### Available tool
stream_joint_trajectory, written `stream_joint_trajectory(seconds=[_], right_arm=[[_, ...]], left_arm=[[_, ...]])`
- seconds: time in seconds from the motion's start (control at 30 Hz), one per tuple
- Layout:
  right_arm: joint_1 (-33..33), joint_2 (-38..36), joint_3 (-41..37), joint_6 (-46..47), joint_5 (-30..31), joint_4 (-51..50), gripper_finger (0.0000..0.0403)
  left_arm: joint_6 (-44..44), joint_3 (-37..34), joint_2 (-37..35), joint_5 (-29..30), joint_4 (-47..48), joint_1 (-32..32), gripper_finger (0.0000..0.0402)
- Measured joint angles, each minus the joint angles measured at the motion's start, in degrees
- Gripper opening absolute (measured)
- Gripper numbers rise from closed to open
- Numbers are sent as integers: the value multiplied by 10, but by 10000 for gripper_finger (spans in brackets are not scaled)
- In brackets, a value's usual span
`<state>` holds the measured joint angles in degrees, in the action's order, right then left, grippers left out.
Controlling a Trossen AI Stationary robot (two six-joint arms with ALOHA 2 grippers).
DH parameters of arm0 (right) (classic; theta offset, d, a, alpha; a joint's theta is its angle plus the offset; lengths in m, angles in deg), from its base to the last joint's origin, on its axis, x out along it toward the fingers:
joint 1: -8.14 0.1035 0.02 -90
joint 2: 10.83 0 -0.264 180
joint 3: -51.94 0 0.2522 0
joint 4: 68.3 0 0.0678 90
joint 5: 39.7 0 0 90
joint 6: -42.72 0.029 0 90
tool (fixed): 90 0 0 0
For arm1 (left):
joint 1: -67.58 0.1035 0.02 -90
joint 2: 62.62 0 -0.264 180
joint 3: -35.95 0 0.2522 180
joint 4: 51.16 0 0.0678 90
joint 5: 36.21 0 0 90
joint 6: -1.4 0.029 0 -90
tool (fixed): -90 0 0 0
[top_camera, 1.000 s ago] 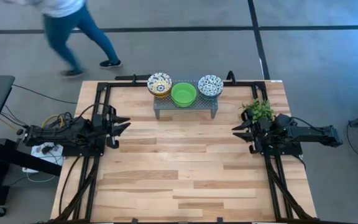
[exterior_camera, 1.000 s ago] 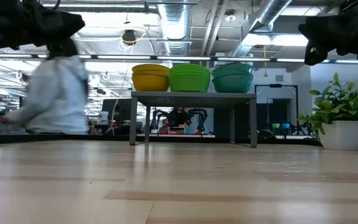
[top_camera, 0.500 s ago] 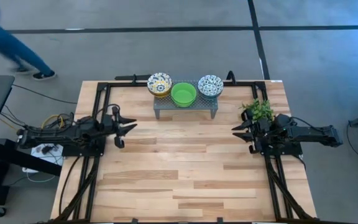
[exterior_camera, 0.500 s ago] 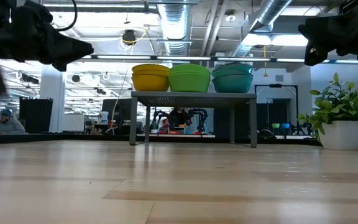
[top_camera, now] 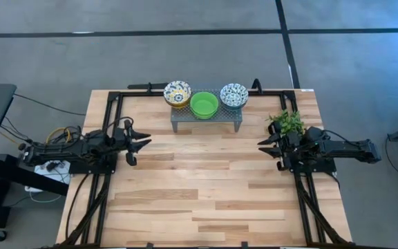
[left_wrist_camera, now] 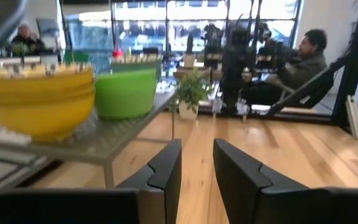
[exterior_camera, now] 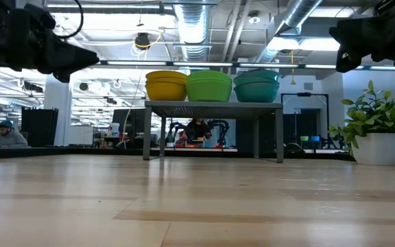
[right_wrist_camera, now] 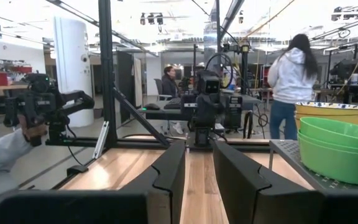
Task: Pick & Place Mini bowls
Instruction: Return to Home Position
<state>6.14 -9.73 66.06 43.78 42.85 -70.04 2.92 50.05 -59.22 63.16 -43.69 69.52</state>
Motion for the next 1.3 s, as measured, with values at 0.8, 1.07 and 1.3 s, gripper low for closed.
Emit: stream_joint_trajectory(seconds=[0.8,1.07,1.3], right_arm=[[0,0,0,0,0,0,81],[0,0,0,0,0,0,81],[0,0,0,0,0,0,81]], left_arm=[[25,0,35,-30,37,0,94],[25,0,46,-30,37,0,94],[25,0,46,-30,33,0,94]])
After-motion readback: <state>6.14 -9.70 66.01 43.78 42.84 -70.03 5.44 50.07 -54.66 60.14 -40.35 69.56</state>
